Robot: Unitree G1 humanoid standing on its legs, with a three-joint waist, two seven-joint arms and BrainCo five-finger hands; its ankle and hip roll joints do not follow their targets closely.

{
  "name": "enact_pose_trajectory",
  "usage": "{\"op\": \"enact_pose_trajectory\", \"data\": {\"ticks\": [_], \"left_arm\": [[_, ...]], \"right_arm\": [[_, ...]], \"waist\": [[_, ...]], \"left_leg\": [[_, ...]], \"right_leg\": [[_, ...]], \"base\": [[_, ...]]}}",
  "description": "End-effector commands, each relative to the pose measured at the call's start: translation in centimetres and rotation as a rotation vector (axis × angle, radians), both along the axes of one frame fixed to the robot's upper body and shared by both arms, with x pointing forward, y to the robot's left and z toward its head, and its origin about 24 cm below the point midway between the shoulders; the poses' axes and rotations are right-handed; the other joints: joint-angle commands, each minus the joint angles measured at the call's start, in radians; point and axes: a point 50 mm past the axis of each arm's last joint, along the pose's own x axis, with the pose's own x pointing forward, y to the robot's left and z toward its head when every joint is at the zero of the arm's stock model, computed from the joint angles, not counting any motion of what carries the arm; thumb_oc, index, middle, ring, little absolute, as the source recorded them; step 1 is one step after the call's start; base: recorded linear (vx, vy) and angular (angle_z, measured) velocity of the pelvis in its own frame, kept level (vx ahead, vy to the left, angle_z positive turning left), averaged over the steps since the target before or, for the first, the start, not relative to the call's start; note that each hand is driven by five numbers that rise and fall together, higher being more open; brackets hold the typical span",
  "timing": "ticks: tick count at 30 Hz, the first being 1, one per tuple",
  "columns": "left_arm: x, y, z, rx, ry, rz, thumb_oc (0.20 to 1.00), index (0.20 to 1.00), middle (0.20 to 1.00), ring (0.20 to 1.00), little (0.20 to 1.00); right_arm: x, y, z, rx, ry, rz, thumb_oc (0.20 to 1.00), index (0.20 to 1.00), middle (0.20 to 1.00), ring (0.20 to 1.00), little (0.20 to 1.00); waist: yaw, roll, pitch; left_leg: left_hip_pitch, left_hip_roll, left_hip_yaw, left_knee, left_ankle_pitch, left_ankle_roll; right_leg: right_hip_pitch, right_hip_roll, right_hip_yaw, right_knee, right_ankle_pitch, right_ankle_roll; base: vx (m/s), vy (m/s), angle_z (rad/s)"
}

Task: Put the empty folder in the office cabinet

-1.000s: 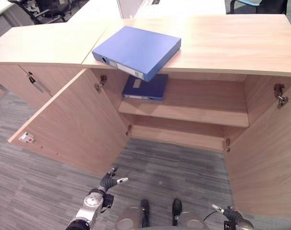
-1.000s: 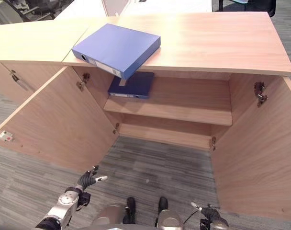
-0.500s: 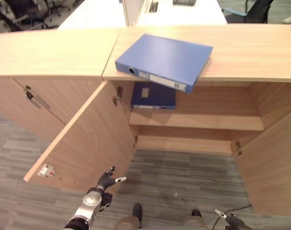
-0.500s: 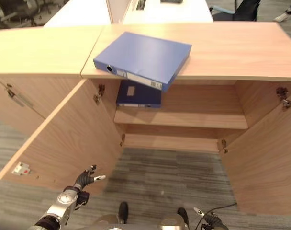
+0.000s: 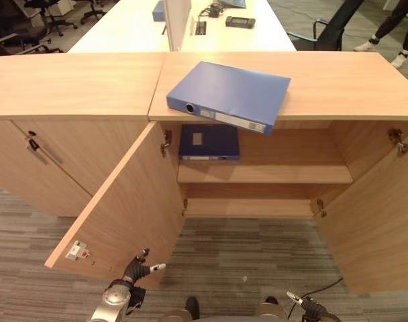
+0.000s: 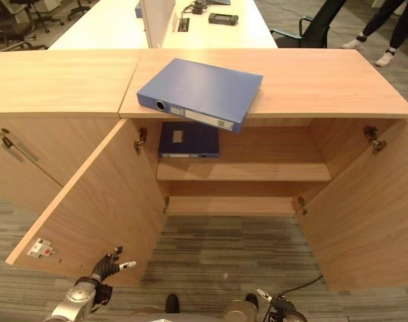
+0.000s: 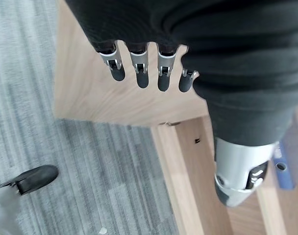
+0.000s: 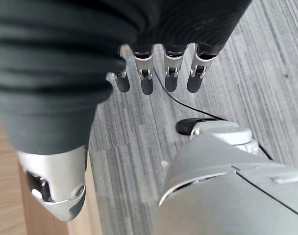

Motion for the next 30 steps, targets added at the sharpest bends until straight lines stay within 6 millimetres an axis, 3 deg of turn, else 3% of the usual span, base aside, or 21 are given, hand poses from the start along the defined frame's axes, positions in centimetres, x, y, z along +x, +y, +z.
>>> {"op": "enact_pose_trajectory", "data": {"ticks": [1, 5, 7, 8, 9, 11, 12, 14, 16, 17, 18, 19, 21, 24, 30], "left_arm": [[3.0, 0.2, 2.0, -0.024, -0.151, 0.039, 1.000, 1.000, 1.000, 1.000, 1.000], [2.6, -0.3, 1.5, -0.042, -0.138, 0.059, 1.000, 1.000, 1.000, 1.000, 1.000], [2.4, -0.7, 1.2, -0.063, -0.131, 0.074, 1.000, 1.000, 1.000, 1.000, 1.000], [2.4, -0.7, 1.2, -0.064, -0.131, 0.074, 1.000, 1.000, 1.000, 1.000, 1.000], [2.7, -1.1, 1.3, -0.078, -0.137, 0.064, 1.000, 1.000, 1.000, 1.000, 1.000], [2.7, -1.2, 1.3, -0.078, -0.137, 0.064, 1.000, 1.000, 1.000, 1.000, 1.000], [3.1, -1.6, 1.4, -0.087, -0.141, 0.055, 1.000, 1.000, 1.000, 1.000, 1.000], [3.8, -2.0, 1.7, -0.104, -0.161, 0.054, 1.000, 1.000, 1.000, 1.000, 1.000], [3.8, -2.1, 1.7, -0.106, -0.161, 0.055, 1.000, 1.000, 1.000, 1.000, 1.000], [3.8, -2.1, 1.7, -0.108, -0.160, 0.057, 1.000, 1.000, 1.000, 1.000, 1.000], [3.9, -2.4, 1.6, -0.113, -0.160, 0.053, 1.000, 1.000, 1.000, 1.000, 1.000], [3.9, -2.4, 1.6, -0.113, -0.160, 0.053, 1.000, 1.000, 1.000, 1.000, 1.000], [3.6, -2.5, 1.5, -0.114, -0.151, 0.049, 1.000, 1.000, 1.000, 1.000, 1.000], [3.5, -2.5, 1.4, -0.103, -0.143, 0.038, 1.000, 1.000, 1.000, 1.000, 1.000], [3.2, -2.1, 1.1, -0.090, -0.125, 0.054, 1.000, 1.000, 1.000, 1.000, 1.000]], "right_arm": [[0.5, -1.7, 0.6, -0.058, 0.011, 0.068, 1.000, 1.000, 1.000, 1.000, 1.000], [-0.7, -2.2, 0.5, -0.075, 0.048, 0.091, 1.000, 1.000, 1.000, 1.000, 1.000], [-0.8, -2.5, 0.7, -0.090, 0.049, 0.101, 1.000, 1.000, 1.000, 1.000, 1.000], [-0.8, -2.5, 0.7, -0.090, 0.048, 0.101, 1.000, 1.000, 1.000, 1.000, 1.000], [-0.9, -2.9, 0.8, -0.100, 0.050, 0.094, 1.000, 1.000, 1.000, 1.000, 1.000], [-0.9, -2.9, 0.8, -0.100, 0.049, 0.094, 1.000, 1.000, 1.000, 1.000, 1.000], [-0.7, -3.4, 1.0, -0.113, 0.044, 0.097, 1.000, 1.000, 1.000, 1.000, 1.000], [-0.4, -4.0, 1.4, -0.131, 0.025, 0.088, 1.000, 1.000, 1.000, 1.000, 1.000], [-0.4, -4.2, 1.5, -0.135, 0.029, 0.091, 1.000, 1.000, 1.000, 1.000, 1.000], [-0.3, -4.4, 1.5, -0.139, 0.030, 0.095, 1.000, 1.000, 1.000, 1.000, 1.000], [-0.1, -4.7, 1.7, -0.150, 0.033, 0.102, 1.000, 1.000, 1.000, 1.000, 1.000], [-0.1, -4.7, 1.7, -0.150, 0.033, 0.102, 1.000, 1.000, 1.000, 1.000, 1.000], [0.0, -4.8, 1.8, -0.154, 0.029, 0.098, 1.000, 1.000, 1.000, 1.000, 1.000], [0.6, -4.3, 1.7, -0.150, 0.008, 0.095, 1.000, 1.000, 1.000, 1.000, 1.000], [1.3, -3.2, 1.4, -0.137, 0.005, 0.147, 1.000, 1.000, 1.000, 1.000, 1.000]], "waist": [[-0.012, 0.016, 0.024], [-0.020, 0.015, -0.002], [-0.029, 0.033, -0.004], [-0.031, 0.036, -0.004], [-0.032, 0.045, 0.002], [-0.035, 0.047, 0.003], [-0.041, 0.054, 0.018], [-0.061, 0.036, 0.038], [-0.061, 0.030, 0.040], [-0.057, 0.028, 0.040], [-0.043, 0.021, 0.042], [-0.043, 0.021, 0.041], [-0.033, 0.010, 0.039], [0.007, 0.006, 0.040], [0.052, -0.009, 0.046]], "left_leg": [[0.004, 0.148, -0.023, 0.007, -0.052, -0.134], [0.017, 0.188, -0.026, 0.004, -0.035, -0.170], [0.004, 0.249, -0.037, 0.016, 0.007, -0.204], [0.004, 0.252, -0.039, 0.016, 0.007, -0.206], [-0.011, 0.282, -0.047, 0.053, 0.037, -0.219], [-0.013, 0.285, -0.050, 0.055, 0.036, -0.220], [-0.040, 0.313, -0.057, 0.146, 0.106, -0.232], [-0.075, 0.329, 0.001, 0.259, 0.156, -0.219], [-0.073, 0.328, 0.021, 0.275, 0.146, -0.212], [-0.081, 0.309, 0.012, 0.289, 0.133, -0.204], [-0.117, 0.233, -0.042, 0.296, 0.074, -0.185], [-0.118, 0.232, -0.042, 0.296, 0.074, -0.185], [-0.136, 0.167, -0.050, 0.257, 0.002, -0.164], [-0.207, 0.070, -0.070, 0.155, 0.036, -0.140], [-0.236, 0.055, -0.144, 0.117, 0.065, -0.139]], "right_leg": [[-0.052, 0.020, 0.043, 0.073, -0.042, 0.011], [-0.013, 0.056, 0.068, 0.033, -0.046, 0.008], [0.013, 0.118, 0.055, 0.028, -0.091, -0.018], [0.013, 0.121, 0.053, 0.029, -0.092, -0.019], [0.039, 0.149, 0.041, 0.021, -0.120, -0.040], [0.041, 0.151, 0.038, 0.021, -0.120, -0.041], [0.074, 0.170, 0.018, 0.017, -0.142, -0.064], [0.112, 0.177, -0.014, 0.018, -0.160, -0.096], [0.121, 0.179, -0.013, 0.019, -0.166, -0.103], [0.128, 0.183, -0.009, 0.019, -0.171, -0.107], [0.140, 0.188, -0.010, 0.017, -0.184, -0.114], [0.139, 0.188, -0.010, 0.017, -0.184, -0.114], [0.146, 0.193, -0.011, 0.012, -0.189, -0.116], [0.167, 0.232, 0.003, 0.007, -0.203, -0.121], [0.204, 0.250, 0.038, 0.005, -0.229, -0.118]], "base": [[0.14, -0.298, -0.17], [0.15, -0.292, 0.11], [0.10, -0.384, 0.02], [0.05, -0.309, 0.05], [0.02, -0.191, -0.02], [0.03, -0.182, 0.08], [0.05, -0.251, 0.15], [0.07, -0.316, 0.29], [0.08, -0.182, 0.22], [0.17, -0.245, -0.01], [0.13, -0.165, 0.01], [0.13, -0.170, -0.02], [0.11, -0.099, -0.19], [0.21, -0.056, -0.09], [0.18, 0.047, -0.21]]}}
